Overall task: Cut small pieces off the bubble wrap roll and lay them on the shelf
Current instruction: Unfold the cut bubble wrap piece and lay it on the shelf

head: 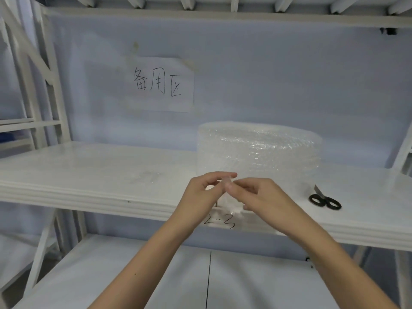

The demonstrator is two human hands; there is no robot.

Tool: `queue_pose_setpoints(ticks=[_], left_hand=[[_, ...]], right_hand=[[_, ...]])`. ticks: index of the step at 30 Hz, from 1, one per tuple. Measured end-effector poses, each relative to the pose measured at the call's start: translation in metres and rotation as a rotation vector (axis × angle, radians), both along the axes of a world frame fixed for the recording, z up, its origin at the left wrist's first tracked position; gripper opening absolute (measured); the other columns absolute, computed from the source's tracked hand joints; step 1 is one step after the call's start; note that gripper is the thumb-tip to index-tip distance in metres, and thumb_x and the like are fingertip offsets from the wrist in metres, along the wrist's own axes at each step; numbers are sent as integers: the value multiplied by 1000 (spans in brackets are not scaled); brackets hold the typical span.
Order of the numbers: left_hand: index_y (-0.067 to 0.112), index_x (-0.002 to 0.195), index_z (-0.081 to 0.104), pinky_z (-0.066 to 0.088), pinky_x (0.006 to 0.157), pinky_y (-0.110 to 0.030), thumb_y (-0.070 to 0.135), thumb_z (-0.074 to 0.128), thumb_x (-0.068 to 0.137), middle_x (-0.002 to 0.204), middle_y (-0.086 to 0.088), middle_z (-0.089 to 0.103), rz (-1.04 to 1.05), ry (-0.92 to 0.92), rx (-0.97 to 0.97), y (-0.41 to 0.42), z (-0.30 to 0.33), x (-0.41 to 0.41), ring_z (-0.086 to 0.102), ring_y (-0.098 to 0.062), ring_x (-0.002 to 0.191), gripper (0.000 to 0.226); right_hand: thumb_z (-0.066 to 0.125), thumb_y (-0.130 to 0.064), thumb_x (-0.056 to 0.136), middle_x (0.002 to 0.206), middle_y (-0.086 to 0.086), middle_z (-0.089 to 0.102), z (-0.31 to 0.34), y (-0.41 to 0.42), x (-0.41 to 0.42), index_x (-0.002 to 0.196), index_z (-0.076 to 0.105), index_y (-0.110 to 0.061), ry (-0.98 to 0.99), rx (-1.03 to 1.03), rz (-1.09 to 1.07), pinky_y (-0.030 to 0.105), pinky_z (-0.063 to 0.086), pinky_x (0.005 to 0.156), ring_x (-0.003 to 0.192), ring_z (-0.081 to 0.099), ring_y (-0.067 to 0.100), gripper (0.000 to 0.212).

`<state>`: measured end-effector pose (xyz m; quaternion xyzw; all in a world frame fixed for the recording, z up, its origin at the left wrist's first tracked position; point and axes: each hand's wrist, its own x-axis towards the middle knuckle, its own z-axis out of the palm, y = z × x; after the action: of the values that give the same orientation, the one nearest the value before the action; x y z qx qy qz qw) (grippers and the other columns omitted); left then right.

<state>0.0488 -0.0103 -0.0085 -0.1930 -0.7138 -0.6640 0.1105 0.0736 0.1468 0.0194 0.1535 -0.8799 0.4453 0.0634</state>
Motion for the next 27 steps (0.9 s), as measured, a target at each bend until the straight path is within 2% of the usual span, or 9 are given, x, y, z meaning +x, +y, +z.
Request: queue_pose_setpoints(ticks=[2, 4, 8, 12, 16, 18, 21, 24, 27], left_hand=[[31, 103, 77, 46, 85, -11, 20, 61, 93, 106, 9, 75, 4, 6, 5, -5, 1, 1, 66, -3, 102, 22], [30, 104, 77, 45, 81, -7, 19, 61, 93, 105, 8, 75, 11, -1, 6, -11, 2, 0, 65, -5, 101, 22], [36, 110, 73, 44, 96, -19, 26, 61, 94, 108, 14, 75, -7, -24, -43, -23, 2, -3, 65, -8, 107, 22], [34, 118, 70, 52, 92, -27, 22, 57, 92, 117, 15, 71, -61, -70, 28, -36, 1, -6, 65, -7, 108, 32], [22, 106, 75, 58, 87, -33, 25, 64, 92, 102, 1, 75, -14, -75, 68, -43, -2, -9, 68, -24, 96, 18], [18, 97, 76, 59, 88, -38, 20, 67, 90, 97, 1, 76, 33, -46, 58, -46, -5, -12, 70, -23, 92, 12], [18, 95, 78, 59, 88, -33, 15, 66, 90, 95, -1, 78, 61, -47, 90, -53, -7, -15, 72, -24, 92, 13], [19, 104, 76, 58, 86, -25, 13, 65, 92, 88, -2, 77, 29, -60, 116, -58, -6, -17, 72, -16, 86, 18], [19, 110, 73, 57, 86, -25, 10, 67, 90, 83, 0, 74, 37, -28, 108, -63, -4, -21, 69, -9, 81, 23]], right_hand=[[63, -57, 82, 98, 1, 76, -3, -6, -5, 98, 76, -21, -130, -170, 124, 36, 55, 93, 97, 70, 12, 42], [66, -37, 87, 88, 8, 76, -6, -10, -10, 91, 77, -12, -198, -330, 194, 32, 56, 85, 86, 71, 18, 28], [66, -17, 88, 76, 7, 72, -7, -17, -18, 90, 75, -6, -236, -471, 187, 26, 53, 71, 64, 64, 12, 14], [67, -14, 87, 75, 8, 72, -8, -23, -23, 94, 73, -3, -271, -529, 162, 30, 52, 71, 57, 63, 11, 15], [67, -15, 88, 75, 7, 73, -13, -35, -29, 90, 73, -6, -258, -512, 155, 28, 55, 68, 60, 65, 13, 11], [67, -15, 88, 79, 7, 74, -16, -40, -31, 90, 73, -6, -227, -464, 157, 25, 55, 65, 65, 66, 14, 11], [67, -15, 88, 80, 8, 75, -18, -48, -34, 92, 71, -5, -208, -393, 167, 22, 55, 65, 66, 67, 12, 12], [67, -19, 89, 87, 13, 76, -14, -52, -39, 93, 72, -1, -176, -303, 178, 22, 55, 68, 71, 66, 14, 19], [65, -31, 89, 81, 5, 72, -6, -55, -43, 91, 74, -4, -159, -324, 138, 27, 56, 70, 67, 65, 11, 28]])
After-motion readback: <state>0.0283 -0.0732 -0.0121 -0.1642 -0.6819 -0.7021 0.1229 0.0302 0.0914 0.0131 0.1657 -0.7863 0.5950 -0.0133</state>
